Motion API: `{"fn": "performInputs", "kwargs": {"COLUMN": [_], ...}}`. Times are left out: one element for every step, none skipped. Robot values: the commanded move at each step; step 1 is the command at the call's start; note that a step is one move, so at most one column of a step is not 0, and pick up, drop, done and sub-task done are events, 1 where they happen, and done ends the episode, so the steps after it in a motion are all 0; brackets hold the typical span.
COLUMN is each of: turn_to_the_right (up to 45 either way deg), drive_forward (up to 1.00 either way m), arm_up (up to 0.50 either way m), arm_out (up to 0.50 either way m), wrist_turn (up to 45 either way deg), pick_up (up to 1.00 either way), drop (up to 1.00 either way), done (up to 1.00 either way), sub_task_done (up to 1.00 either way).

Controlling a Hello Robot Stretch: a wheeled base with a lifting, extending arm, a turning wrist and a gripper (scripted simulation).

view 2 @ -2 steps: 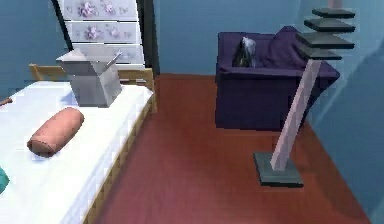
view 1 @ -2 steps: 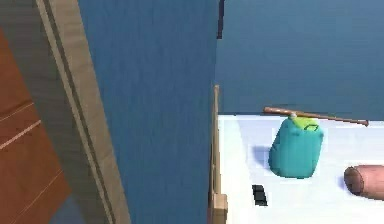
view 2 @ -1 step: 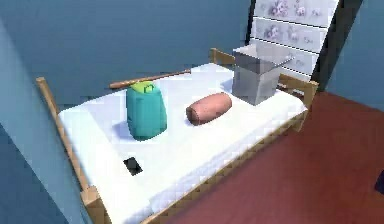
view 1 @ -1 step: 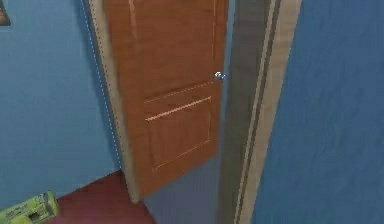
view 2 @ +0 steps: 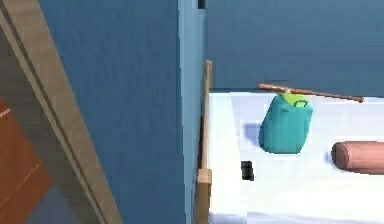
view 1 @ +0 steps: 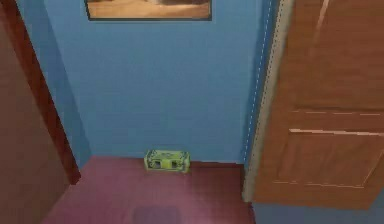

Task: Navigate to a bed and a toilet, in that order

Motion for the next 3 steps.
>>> {"fn": "performInputs", "kwargs": {"turn_to_the_right": [-21.0, 0.0, 18.0], "drive_forward": [0.00, 0.30, 0.00], "arm_up": [0.00, 0.00, 0.00], "arm_out": [0.00, 0.00, 0.00], "wrist_turn": [0.0, 0.0, 0.0], "pick_up": [0.00, 0.00, 0.00], "drop": [0.00, 0.00, 0.00], "done": [0.00, 0.00, 0.00], "sub_task_done": [0.00, 0.00, 0.00]}}
